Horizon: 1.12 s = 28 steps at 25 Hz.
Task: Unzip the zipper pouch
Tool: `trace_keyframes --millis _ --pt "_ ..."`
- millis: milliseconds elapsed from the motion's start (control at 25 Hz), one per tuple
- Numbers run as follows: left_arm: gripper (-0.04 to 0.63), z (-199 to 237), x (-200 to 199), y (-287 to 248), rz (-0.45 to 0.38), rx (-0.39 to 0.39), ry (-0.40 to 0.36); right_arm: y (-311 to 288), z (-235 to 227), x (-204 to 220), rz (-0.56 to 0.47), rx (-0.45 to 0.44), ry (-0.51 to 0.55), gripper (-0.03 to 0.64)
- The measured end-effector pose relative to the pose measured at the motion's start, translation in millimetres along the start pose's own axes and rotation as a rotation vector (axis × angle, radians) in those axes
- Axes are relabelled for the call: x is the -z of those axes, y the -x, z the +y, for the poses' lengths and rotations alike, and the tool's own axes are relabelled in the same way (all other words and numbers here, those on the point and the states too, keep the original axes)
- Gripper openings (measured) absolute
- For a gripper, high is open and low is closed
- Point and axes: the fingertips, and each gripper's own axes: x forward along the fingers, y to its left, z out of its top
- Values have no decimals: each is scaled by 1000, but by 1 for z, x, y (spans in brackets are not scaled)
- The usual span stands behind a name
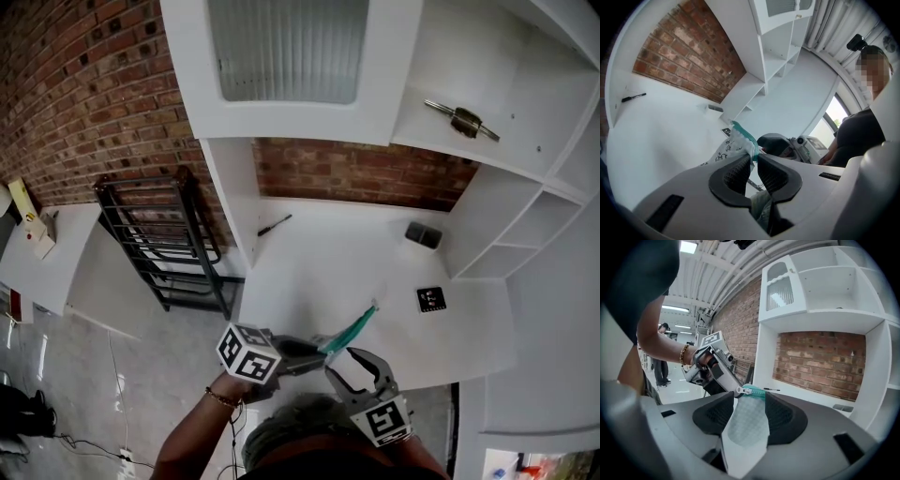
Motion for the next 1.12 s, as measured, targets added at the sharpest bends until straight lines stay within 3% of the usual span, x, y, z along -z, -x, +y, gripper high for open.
trace_keyframes --millis 200,440,680,1120 --pt "49 -3 7 2 47 -51 -39 -1 10 -4 21 0 92 189" --pt "49 -7 19 1 74 -77 -32 4 18 -5 32 -2 142 149" --pt "49 -11 21 2 68 -85 -27 9 28 -6 -1 -46 51 71" --pt "49 -16 29 -9 87 -94 -23 23 21 5 -20 -34 -112 34"
